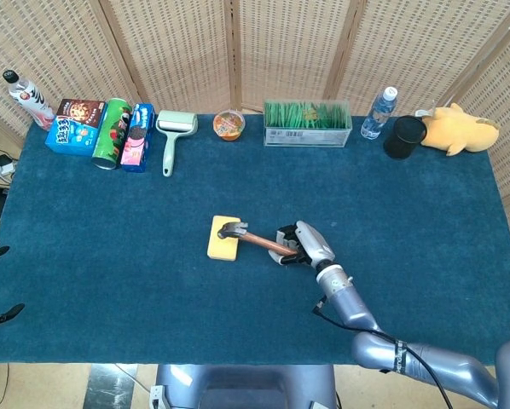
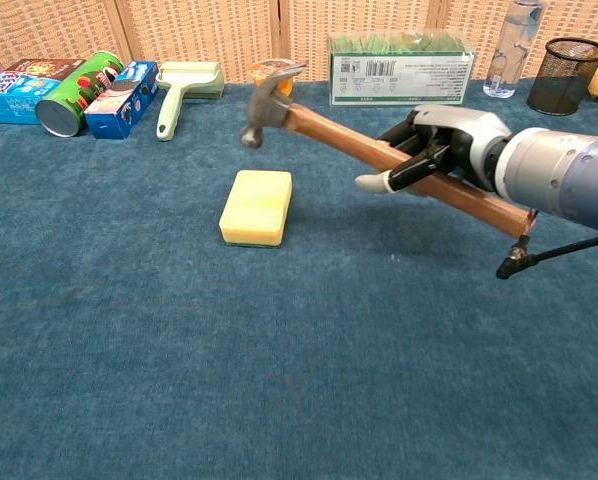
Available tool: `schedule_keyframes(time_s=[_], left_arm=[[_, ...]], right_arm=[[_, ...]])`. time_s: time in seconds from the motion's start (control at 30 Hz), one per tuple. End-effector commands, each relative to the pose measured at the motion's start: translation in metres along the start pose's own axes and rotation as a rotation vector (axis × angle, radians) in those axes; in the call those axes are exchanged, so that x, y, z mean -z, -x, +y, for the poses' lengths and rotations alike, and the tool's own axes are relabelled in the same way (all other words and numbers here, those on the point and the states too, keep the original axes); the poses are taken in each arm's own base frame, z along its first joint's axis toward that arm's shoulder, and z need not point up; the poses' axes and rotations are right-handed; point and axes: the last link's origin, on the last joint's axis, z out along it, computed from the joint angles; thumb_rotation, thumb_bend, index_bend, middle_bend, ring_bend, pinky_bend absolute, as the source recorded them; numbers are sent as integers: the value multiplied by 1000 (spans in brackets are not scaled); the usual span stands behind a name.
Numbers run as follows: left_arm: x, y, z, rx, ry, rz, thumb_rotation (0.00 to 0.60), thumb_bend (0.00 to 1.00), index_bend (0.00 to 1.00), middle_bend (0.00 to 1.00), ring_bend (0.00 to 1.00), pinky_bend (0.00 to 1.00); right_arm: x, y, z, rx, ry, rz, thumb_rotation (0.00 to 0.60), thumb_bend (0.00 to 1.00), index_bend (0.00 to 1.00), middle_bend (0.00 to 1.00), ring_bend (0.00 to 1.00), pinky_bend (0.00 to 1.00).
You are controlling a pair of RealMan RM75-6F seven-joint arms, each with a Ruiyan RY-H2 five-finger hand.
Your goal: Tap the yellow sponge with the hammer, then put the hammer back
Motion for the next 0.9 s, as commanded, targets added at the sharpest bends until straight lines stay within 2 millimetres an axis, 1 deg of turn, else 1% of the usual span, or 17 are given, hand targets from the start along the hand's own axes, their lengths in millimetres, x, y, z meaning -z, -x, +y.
schedule_keyframes(time_s=[0.03, 0.07, 0.13, 0.17, 0.27, 0.4, 0.43, 0.53, 0.6, 0.63, 0.7, 0.8, 0.9], left_arm=[[1, -1, -1, -2, -3, 2, 600, 175, 118, 72, 0, 0], [2, -2, -2, -2, -7, 3, 600, 175, 118, 72, 0, 0], [3, -3, -3, -3, -9, 6, 600, 175, 118, 72, 0, 0], [4, -3, -4, -4, -12, 8, 600, 175, 118, 72, 0, 0], [4, -4, -5, -5, -13, 9, 600, 175, 118, 73, 0, 0], [3, -3, -4, -5, -5, 7, 600, 176, 118, 72, 0, 0], [2, -3, -3, -6, -3, 8, 600, 176, 118, 72, 0, 0], [0, -4, -3, -8, 0, 12, 600, 175, 117, 72, 0, 0], [0, -4, -3, -11, 0, 11, 600, 175, 117, 72, 0, 0], [0, -4, -3, -11, 0, 10, 600, 175, 118, 72, 0, 0], [-1, -3, -3, -12, 2, 6, 600, 174, 118, 72, 0, 0], [-2, -1, -1, -10, 6, 0, 600, 175, 117, 72, 0, 0], [-3, 0, 0, -9, 11, -3, 600, 176, 118, 73, 0, 0]], right_arm=[[-3, 6, -1, 48, -5, -6, 600, 373, 912, 1000, 1000, 1000], [-6, 7, 1, 138, -11, 8, 600, 373, 914, 1000, 1000, 1000], [-10, 9, 4, 256, -15, 36, 600, 374, 920, 1000, 1000, 1000], [-12, 9, 6, 382, -23, 57, 600, 374, 924, 1000, 1000, 1000], [-17, 12, 8, 650, -35, 105, 600, 373, 930, 1000, 1000, 1000], [-20, 16, 10, 871, -25, 109, 600, 373, 940, 1000, 1000, 1000], [-20, 17, 8, 887, -17, 104, 600, 373, 944, 1000, 1000, 1000], [-17, 16, -5, 759, -2, 95, 600, 373, 948, 1000, 1000, 1000], [-14, 13, -14, 603, 4, 78, 600, 373, 948, 1000, 1000, 1000], [-13, 11, -15, 577, 3, 73, 600, 373, 948, 1000, 1000, 1000], [-10, 5, -21, 446, 0, 59, 600, 373, 948, 1000, 1000, 1000], [-5, -4, -26, 262, -2, 46, 600, 373, 949, 1000, 1000, 1000], [0, -12, -27, 152, -9, 41, 600, 374, 949, 1000, 1000, 1000]])
